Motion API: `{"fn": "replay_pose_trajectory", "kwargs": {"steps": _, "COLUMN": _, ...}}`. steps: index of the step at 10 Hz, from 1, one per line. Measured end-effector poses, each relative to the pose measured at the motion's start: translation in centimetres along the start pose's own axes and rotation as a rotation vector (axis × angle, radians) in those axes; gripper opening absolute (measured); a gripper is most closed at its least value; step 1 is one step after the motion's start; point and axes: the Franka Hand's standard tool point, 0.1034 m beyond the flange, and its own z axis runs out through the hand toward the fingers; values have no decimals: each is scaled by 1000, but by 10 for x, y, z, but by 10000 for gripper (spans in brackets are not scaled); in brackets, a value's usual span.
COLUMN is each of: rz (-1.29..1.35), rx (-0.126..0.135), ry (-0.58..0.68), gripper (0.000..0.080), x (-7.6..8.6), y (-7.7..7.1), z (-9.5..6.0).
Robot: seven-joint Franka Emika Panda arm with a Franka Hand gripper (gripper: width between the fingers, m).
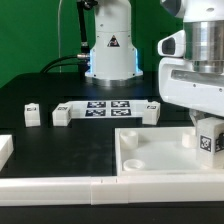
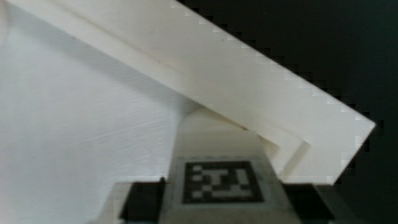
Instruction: Assemble one leg
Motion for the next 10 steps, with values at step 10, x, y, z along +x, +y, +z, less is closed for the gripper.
{"fn": "replay_pose_trajectory", "kwargs": {"steps": 10, "rz": -1184, "rx": -71, "ry": -9, "gripper": 648, "x": -2, "y": -1, "z": 0}}
